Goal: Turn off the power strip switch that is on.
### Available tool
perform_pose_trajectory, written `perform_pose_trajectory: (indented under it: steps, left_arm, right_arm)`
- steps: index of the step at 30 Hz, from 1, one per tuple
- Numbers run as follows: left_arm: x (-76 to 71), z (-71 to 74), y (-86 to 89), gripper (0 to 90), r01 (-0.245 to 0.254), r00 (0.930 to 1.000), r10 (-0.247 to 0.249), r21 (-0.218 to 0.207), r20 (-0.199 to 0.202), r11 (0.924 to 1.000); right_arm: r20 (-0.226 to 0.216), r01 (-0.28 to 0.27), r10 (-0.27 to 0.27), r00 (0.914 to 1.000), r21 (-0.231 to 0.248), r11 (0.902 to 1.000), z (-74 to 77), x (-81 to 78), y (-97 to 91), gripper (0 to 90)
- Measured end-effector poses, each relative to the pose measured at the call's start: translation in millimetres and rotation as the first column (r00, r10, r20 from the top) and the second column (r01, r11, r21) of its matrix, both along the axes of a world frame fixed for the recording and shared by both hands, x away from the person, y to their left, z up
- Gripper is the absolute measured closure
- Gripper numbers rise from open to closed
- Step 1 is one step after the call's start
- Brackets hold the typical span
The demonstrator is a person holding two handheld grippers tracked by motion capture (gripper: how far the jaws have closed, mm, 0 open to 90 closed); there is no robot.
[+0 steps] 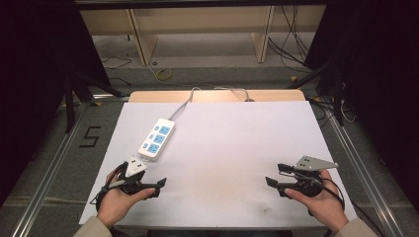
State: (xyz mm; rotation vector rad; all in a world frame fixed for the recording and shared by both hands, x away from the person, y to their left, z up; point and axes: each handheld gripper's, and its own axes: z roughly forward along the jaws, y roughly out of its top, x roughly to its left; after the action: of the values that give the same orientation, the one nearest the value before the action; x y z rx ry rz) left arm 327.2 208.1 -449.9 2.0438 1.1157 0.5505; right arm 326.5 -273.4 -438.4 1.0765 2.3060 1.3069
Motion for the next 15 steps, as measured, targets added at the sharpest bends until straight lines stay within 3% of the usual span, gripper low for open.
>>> perform_pose_trajectory:
  steps: [6,12,13,15]
  left_arm:
    - [-0.2,-1.4,-2.0,15.4,0.011,0.9998,-0.011,0.007,-0.018,0.9999]
    - [0.7,2.2,-2.8,15.7,0.004,1.0000,-0.004,0.010,-0.004,0.9999]
    - [1.8,5.4,-2.0,16.0,-0.016,0.9999,0.016,-0.015,0.002,0.9998]
    - [2.6,7.7,-1.3,16.2,-0.017,0.9998,0.018,-0.021,0.006,0.9996]
  right_arm:
    - [0.002,-0.001,0.001,1.0000,-0.001,1.0000,0.3,-0.1,0.2,31.0]
    - [0.001,-0.004,0.004,1.0000,-0.007,1.0000,0.1,0.1,1.3,31.1]
    - [0.000,-0.004,0.004,1.0000,-0.005,1.0000,0.0,0.5,1.2,31.1]
    - [0.002,-0.005,0.005,1.0000,-0.006,1.0000,0.1,1.0,1.1,31.2]
